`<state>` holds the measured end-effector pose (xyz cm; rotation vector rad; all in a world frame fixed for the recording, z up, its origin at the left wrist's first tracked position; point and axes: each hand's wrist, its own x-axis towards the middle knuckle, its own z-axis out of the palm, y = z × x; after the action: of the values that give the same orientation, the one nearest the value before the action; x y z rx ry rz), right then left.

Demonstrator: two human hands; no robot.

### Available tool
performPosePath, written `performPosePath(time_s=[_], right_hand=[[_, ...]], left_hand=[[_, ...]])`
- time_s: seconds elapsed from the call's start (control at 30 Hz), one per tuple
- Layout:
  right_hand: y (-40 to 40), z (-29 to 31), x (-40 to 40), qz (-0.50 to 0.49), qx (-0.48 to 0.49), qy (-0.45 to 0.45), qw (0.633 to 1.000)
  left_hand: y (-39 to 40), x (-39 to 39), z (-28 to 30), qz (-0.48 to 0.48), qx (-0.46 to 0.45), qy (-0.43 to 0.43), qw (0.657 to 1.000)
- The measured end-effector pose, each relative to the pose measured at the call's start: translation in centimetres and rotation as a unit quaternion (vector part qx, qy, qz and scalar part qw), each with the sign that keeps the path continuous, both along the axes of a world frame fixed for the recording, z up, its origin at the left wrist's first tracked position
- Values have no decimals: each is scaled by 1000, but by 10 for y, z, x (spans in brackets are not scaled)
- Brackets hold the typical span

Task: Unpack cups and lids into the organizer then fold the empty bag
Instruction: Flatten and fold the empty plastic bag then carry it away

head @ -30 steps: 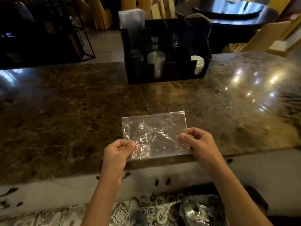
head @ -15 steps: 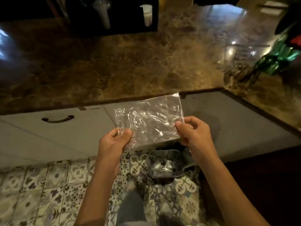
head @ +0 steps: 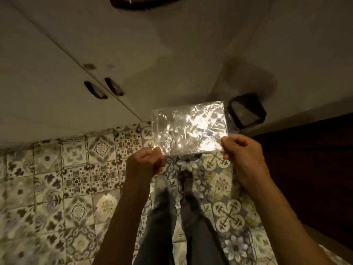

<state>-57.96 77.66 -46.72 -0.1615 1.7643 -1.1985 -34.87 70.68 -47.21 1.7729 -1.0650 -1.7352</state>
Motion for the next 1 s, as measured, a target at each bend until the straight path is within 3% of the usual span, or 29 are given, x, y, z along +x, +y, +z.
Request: performPosePath(time_s=[0.27, 0.5, 0.63, 0.8, 1.0], right_hand=[[4, -168, 5, -20, 109, -32, 993], [-11, -265, -8, -60, 161, -74, 982], [-18, -306, -19, -53, 197, -54, 978], [-26, -342, -29, 62, 264, 73, 960], [-38, -359, -28, 65, 256, 71, 962]], left_hand=[[8, -12, -174, 18, 91, -79, 993], [-11, -24, -274, 11, 156, -107, 982], [-23, -37, -313, 0, 176, -108, 978], [-39, -48, -343, -8, 176, -140, 974], [-46, -50, -354, 3, 182, -151, 972]])
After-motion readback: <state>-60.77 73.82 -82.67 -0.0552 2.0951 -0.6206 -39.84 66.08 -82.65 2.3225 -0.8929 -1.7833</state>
